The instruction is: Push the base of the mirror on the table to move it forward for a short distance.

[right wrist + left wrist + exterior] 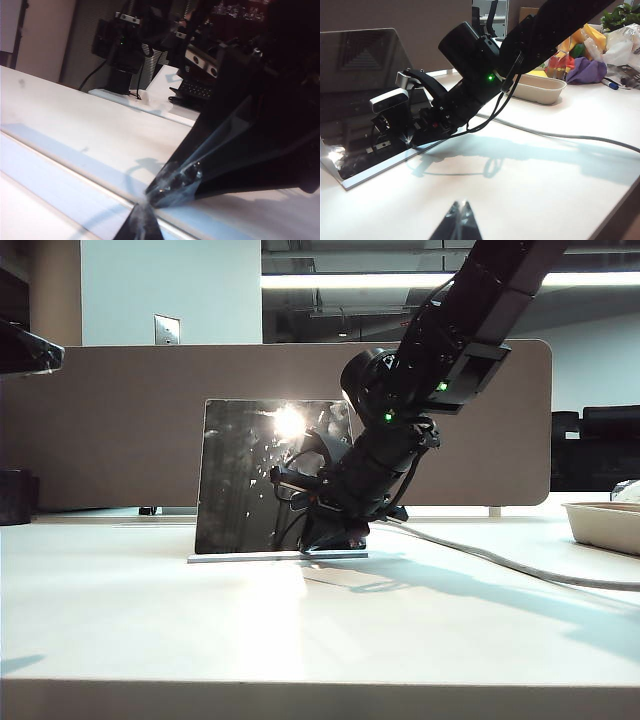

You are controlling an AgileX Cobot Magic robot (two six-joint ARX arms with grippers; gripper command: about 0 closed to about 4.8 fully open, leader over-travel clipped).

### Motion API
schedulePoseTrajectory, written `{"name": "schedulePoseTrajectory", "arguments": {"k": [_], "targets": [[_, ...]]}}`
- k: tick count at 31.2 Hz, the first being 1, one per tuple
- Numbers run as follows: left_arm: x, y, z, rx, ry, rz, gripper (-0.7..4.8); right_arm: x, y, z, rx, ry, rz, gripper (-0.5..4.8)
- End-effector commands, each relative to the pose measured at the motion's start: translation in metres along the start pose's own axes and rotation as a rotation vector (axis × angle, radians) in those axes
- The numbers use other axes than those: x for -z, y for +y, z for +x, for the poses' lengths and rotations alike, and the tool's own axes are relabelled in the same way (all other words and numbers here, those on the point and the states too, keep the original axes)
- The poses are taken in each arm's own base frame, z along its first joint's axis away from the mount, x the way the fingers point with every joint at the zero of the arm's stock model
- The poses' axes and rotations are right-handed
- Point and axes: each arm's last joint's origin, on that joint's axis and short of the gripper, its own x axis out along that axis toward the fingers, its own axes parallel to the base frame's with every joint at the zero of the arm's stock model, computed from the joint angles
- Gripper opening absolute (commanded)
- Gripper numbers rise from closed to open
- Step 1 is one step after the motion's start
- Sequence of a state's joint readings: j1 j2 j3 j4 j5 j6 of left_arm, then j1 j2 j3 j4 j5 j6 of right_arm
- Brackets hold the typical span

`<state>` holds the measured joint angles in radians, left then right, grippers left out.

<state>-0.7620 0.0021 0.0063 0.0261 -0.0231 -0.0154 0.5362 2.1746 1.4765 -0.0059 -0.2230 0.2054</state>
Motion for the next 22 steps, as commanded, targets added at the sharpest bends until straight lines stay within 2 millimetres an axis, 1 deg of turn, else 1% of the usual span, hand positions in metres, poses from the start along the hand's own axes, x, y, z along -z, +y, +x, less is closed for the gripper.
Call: {"name": "schedulePoseTrajectory", "arguments": {"k": [1, 5, 7, 8, 12, 17, 19, 22], "targets": [[-0.001, 0.000, 0.000, 0.001, -0.013, 0.004, -0.01, -0.002, 0.002, -0.001, -0.002, -0.008, 0.000, -0.06], [-0.001, 0.000, 0.000, 0.001, -0.013, 0.004, -0.01, -0.002, 0.006, -0.003, -0.026, 0.018, 0.000, -0.06], [-0.001, 0.000, 0.000, 0.001, -0.013, 0.004, -0.01, -0.005, 0.009, -0.008, -0.028, 0.014, -0.002, -0.06], [-0.001, 0.000, 0.000, 0.001, -0.013, 0.004, -0.01, -0.010, 0.015, -0.016, -0.029, 0.009, -0.022, -0.06], [-0.001, 0.001, 0.000, -0.014, -0.013, 0.004, -0.01, -0.024, 0.023, -0.039, -0.033, -0.022, -0.035, -0.06], [-0.002, 0.004, 0.000, -0.039, -0.014, 0.005, -0.01, -0.033, 0.032, -0.065, -0.038, -0.009, -0.045, -0.06], [-0.002, 0.005, 0.000, -0.047, -0.014, 0.006, -0.01, -0.036, 0.040, -0.075, -0.044, -0.005, -0.050, -0.06], [-0.002, 0.007, 0.000, -0.067, -0.014, 0.006, -0.01, -0.044, 0.050, -0.099, -0.079, -0.011, -0.061, -0.06]]}}
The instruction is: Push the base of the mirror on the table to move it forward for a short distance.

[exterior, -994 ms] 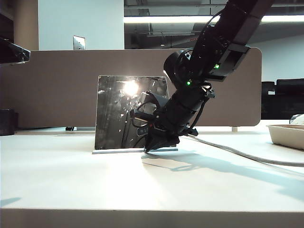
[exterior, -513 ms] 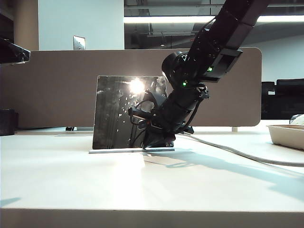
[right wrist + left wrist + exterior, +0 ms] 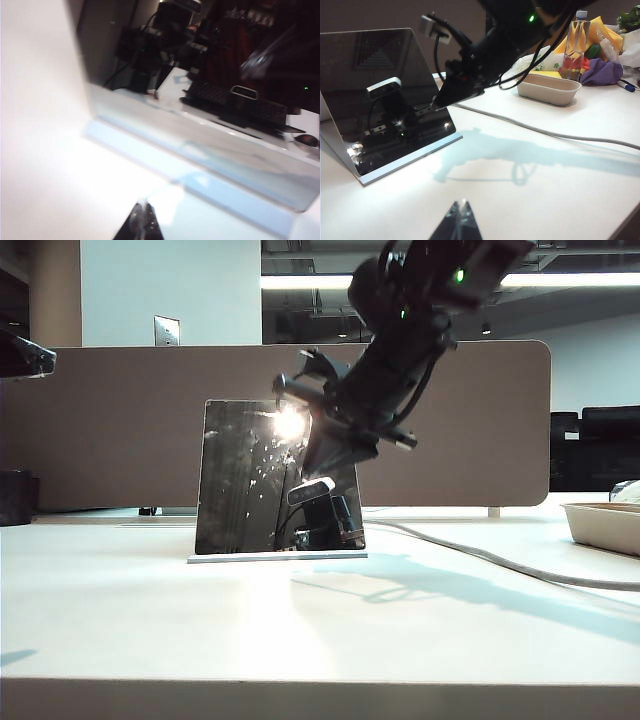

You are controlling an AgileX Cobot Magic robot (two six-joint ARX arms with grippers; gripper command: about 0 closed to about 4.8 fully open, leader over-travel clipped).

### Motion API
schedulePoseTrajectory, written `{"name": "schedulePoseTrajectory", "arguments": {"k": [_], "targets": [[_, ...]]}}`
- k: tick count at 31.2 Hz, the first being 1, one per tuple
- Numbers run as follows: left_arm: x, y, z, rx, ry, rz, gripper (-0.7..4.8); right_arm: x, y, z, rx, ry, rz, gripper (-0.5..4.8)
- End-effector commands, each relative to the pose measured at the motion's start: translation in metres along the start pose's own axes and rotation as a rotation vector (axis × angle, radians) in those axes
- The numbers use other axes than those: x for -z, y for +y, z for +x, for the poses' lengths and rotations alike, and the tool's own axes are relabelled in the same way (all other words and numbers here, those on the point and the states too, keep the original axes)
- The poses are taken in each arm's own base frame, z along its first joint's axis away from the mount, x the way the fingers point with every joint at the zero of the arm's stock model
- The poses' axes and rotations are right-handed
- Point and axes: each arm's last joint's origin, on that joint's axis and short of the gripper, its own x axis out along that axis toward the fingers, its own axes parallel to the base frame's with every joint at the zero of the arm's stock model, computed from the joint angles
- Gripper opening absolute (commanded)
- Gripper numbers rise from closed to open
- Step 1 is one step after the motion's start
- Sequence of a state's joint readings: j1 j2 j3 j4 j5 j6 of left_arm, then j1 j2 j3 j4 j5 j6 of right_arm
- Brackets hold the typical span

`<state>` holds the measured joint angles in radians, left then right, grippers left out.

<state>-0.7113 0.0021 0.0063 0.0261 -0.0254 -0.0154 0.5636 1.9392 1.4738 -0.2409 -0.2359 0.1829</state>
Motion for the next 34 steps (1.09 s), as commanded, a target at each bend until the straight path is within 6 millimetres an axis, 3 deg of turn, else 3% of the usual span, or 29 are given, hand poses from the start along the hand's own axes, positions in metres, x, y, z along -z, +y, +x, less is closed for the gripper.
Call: {"name": "schedulePoseTrajectory", "arguments": {"k": [1, 9, 15, 19, 25, 34], "targets": [[-0.001, 0.002, 0.000, -0.022, -0.013, 0.005, -0.01, -0.012, 0.018, -0.029, -0.051, -0.026, -0.029, -0.06], [-0.002, 0.020, -0.002, -0.199, -0.015, 0.011, -0.01, -0.024, 0.064, -0.117, -0.029, -0.103, -0.150, -0.06], [-0.002, 0.037, -0.007, -0.390, -0.018, 0.018, -0.01, -0.018, 0.098, -0.175, 0.063, -0.207, -0.238, -0.06], [-0.003, 0.047, -0.011, -0.503, -0.020, 0.022, -0.01, -0.007, 0.112, -0.204, 0.049, -0.296, -0.257, -0.06], [-0.003, 0.059, -0.019, -0.642, -0.022, 0.028, -0.01, 0.027, 0.114, -0.236, 0.068, -0.369, -0.234, -0.06], [-0.003, 0.064, -0.022, -0.705, -0.022, 0.030, -0.01, 0.091, 0.093, -0.269, 0.100, -0.464, -0.178, -0.06]]}}
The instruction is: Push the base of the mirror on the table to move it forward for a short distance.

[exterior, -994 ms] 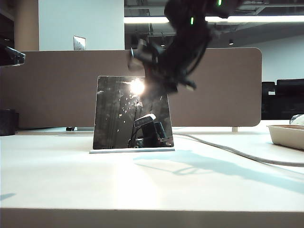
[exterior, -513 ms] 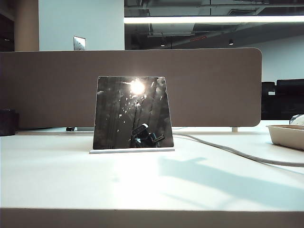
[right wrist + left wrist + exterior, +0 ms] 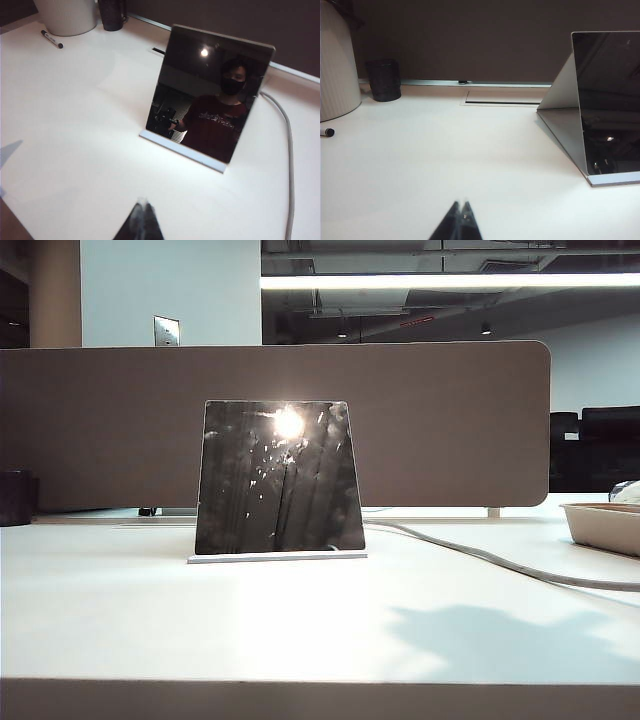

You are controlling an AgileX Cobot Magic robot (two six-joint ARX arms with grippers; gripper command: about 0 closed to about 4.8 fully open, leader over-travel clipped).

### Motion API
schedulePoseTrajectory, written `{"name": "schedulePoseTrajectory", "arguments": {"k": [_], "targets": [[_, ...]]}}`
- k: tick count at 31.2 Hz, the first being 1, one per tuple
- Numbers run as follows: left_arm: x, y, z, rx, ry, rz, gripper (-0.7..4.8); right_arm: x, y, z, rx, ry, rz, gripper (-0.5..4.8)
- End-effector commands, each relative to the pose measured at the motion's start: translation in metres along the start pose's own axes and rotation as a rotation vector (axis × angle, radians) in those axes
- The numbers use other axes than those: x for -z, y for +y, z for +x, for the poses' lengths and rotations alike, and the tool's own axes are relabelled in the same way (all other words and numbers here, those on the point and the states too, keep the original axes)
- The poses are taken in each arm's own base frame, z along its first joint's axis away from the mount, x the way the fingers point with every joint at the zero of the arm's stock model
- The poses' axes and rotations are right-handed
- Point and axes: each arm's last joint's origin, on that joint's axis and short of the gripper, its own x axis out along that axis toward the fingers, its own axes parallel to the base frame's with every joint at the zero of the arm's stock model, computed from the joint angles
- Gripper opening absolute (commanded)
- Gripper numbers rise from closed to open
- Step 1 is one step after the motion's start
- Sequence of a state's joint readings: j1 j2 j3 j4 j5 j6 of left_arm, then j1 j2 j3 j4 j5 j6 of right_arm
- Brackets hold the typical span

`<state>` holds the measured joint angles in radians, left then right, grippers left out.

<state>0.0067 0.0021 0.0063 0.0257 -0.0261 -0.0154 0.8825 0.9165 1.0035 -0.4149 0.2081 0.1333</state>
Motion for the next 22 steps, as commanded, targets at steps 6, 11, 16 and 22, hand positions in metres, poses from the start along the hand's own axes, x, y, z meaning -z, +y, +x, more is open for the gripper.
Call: {"name": "schedulePoseTrajectory", "arguments": {"k": [6, 11, 16, 22], "targets": [[-0.001, -0.002, 0.000, 0.025, -0.013, 0.003, -0.01, 0.032, -0.014, -0.036, 0.061, -0.144, 0.066, -0.06], [-0.001, -0.006, 0.000, 0.068, -0.012, 0.002, -0.01, 0.055, -0.021, -0.050, 0.064, -0.191, 0.151, -0.06], [-0.001, -0.009, -0.001, 0.097, -0.012, 0.000, -0.01, 0.075, -0.027, -0.061, 0.094, -0.222, 0.166, -0.06], [-0.001, -0.009, -0.001, 0.096, -0.012, 0.001, -0.01, 0.093, -0.032, -0.063, 0.179, -0.237, 0.174, -0.06]]}}
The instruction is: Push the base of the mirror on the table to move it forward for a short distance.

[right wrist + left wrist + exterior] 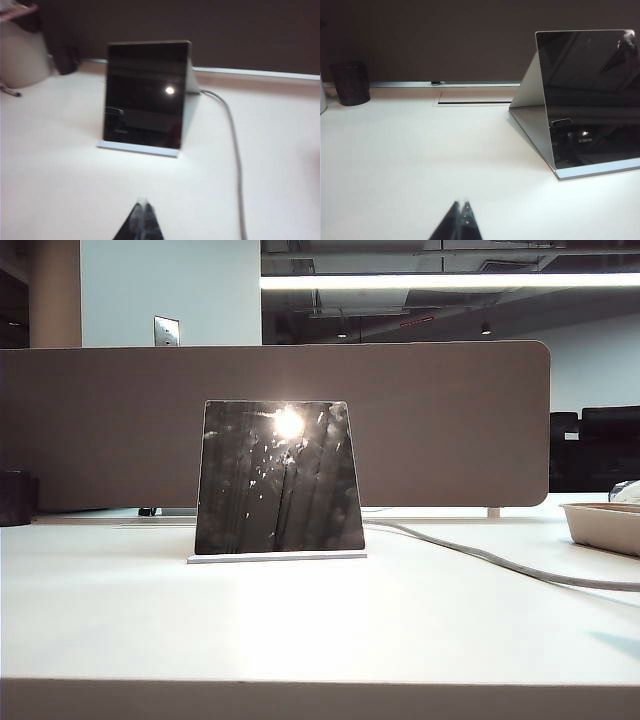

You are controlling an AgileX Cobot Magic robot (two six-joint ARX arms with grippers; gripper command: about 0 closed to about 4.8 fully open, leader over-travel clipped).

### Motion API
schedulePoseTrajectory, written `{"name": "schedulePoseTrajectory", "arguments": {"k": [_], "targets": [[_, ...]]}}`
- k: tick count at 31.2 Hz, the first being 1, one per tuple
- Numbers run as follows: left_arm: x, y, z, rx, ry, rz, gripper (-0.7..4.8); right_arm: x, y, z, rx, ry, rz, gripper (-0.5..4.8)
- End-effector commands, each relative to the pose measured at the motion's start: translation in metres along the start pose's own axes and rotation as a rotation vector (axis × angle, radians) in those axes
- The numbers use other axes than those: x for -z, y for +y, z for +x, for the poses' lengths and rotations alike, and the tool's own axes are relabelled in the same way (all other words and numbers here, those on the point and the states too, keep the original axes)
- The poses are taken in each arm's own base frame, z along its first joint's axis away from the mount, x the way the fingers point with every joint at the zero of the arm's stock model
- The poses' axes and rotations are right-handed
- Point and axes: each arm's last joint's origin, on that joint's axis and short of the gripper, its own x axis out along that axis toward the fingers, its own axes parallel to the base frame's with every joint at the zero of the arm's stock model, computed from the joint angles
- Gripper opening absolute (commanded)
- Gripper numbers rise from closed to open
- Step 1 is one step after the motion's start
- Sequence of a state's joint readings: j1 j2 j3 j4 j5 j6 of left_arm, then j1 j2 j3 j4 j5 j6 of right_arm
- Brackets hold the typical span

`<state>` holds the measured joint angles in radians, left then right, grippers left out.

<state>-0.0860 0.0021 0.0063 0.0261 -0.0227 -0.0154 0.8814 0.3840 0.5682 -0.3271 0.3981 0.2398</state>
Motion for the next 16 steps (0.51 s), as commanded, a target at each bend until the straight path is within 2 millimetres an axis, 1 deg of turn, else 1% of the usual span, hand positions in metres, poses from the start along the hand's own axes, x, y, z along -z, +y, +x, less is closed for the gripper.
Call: {"name": "schedulePoseTrajectory", "arguments": {"k": [1, 16], "targets": [[-0.0014, 0.0000, 0.0000, 0.001, -0.013, 0.004, -0.01, 0.0012, -0.0022, -0.0023, 0.024, -0.029, 0.013, -0.06], [-0.0014, 0.0000, 0.0000, 0.000, -0.013, 0.004, -0.01, 0.0032, -0.0028, -0.0024, 0.026, -0.020, 0.008, -0.06]]}}
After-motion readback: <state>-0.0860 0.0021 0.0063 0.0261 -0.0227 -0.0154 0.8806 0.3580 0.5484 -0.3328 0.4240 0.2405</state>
